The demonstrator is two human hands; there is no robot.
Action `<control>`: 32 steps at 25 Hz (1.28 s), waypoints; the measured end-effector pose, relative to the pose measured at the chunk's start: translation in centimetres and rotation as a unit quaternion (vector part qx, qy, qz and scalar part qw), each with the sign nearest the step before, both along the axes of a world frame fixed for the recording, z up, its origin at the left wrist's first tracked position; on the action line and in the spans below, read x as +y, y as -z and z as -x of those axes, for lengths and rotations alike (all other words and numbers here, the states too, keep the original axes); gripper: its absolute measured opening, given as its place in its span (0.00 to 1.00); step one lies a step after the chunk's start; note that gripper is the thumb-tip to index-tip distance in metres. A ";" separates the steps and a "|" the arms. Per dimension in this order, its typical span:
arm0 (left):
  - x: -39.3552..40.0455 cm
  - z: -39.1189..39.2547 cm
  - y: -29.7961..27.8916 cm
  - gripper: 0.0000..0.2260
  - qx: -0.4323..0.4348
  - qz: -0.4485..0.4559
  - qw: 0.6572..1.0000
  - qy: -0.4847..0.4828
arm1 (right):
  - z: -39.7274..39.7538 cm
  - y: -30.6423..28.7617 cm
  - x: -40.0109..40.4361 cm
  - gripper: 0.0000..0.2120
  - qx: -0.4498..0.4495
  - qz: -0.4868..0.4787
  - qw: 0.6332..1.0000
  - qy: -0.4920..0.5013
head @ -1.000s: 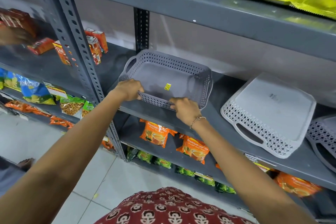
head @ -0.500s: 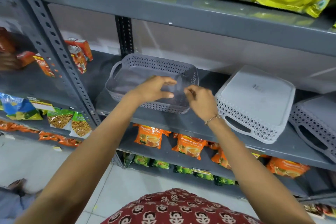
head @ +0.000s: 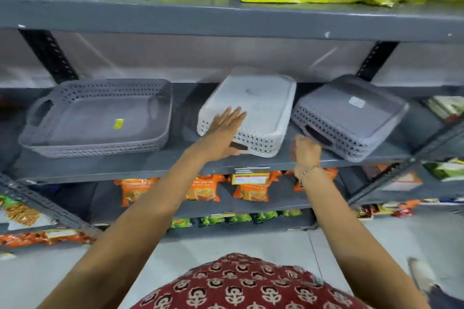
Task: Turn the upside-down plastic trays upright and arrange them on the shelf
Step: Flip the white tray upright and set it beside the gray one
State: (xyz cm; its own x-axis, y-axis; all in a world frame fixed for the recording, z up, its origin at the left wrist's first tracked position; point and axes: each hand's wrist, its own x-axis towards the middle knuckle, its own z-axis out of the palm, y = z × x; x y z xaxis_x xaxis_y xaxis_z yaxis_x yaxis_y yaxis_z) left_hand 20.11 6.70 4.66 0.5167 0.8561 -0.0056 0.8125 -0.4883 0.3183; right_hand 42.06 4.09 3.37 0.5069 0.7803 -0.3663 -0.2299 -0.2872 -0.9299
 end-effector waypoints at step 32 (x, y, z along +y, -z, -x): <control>0.1 -3.7 -0.7 0.35 -0.274 0.094 0.821 -0.492 | -6.5 -1.4 9.3 0.14 -0.639 -0.137 0.570 -0.498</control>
State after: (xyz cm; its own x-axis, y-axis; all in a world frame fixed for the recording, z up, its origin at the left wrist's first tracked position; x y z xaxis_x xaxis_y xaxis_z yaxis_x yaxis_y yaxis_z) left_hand 23.76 6.77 5.34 -0.4548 0.8718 -0.1817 0.4954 0.4172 0.7619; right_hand 48.58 13.42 4.77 -0.5206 0.8537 0.0095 0.8361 0.5120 -0.1968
